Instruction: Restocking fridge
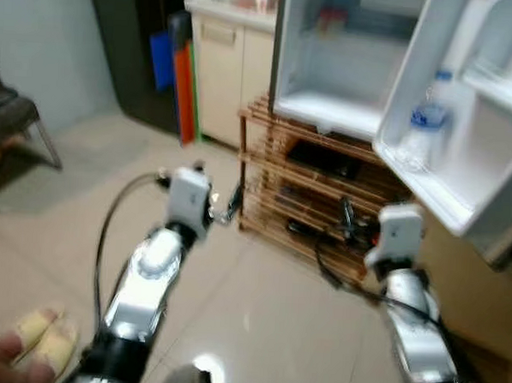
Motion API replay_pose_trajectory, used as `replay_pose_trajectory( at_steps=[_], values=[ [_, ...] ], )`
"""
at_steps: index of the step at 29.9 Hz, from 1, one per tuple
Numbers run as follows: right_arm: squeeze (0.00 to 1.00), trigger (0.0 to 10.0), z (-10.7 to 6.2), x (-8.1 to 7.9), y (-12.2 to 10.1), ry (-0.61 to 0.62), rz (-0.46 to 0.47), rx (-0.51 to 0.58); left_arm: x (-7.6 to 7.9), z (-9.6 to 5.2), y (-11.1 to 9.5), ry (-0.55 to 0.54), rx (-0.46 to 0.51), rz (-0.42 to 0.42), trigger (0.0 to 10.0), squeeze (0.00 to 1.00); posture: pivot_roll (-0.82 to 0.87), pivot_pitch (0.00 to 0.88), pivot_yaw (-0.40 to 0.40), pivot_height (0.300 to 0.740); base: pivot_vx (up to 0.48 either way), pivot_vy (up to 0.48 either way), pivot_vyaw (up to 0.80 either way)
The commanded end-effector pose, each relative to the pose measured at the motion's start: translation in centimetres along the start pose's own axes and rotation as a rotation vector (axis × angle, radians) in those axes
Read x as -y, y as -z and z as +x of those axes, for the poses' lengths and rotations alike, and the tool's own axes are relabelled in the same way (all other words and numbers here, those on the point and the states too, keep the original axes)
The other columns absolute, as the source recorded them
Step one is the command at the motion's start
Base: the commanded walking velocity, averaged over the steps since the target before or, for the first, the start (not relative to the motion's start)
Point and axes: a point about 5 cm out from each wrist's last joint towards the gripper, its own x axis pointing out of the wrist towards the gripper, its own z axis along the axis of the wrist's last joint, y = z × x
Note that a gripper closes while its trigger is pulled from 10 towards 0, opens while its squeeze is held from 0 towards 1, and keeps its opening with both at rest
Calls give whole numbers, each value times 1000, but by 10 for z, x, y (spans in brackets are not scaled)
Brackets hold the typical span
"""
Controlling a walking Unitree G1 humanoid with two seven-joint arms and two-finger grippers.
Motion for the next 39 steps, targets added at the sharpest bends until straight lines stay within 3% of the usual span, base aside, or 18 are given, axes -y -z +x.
replay_pose_trajectory(
  at_steps=[1,12,19,29,39],
  values=[
    [0,10000,3,6,-6,14,-11,23,0,9,-14,6,43,37,10000,0,-79,0,9,740,0,0,0],
    [0,10000,1,5,-6,10,-13,22,1,9,-14,20,54,53,10000,0,-88,0,15,740,0,0,0],
    [0,10000,1,4,-8,12,-16,30,7,7,-16,56,72,38,10000,0,-89,0,18,740,350,36,0],
    [0,10000,2,3,-7,17,-15,23,8,9,-15,65,61,77,10000,0,-87,0,18,740,441,0,-776],
    [0,10000,5,1,-10,16,-13,33,9,11,-13,50,41,67,10000,0,-86,0,18,740,0,0,0]
  ],
)
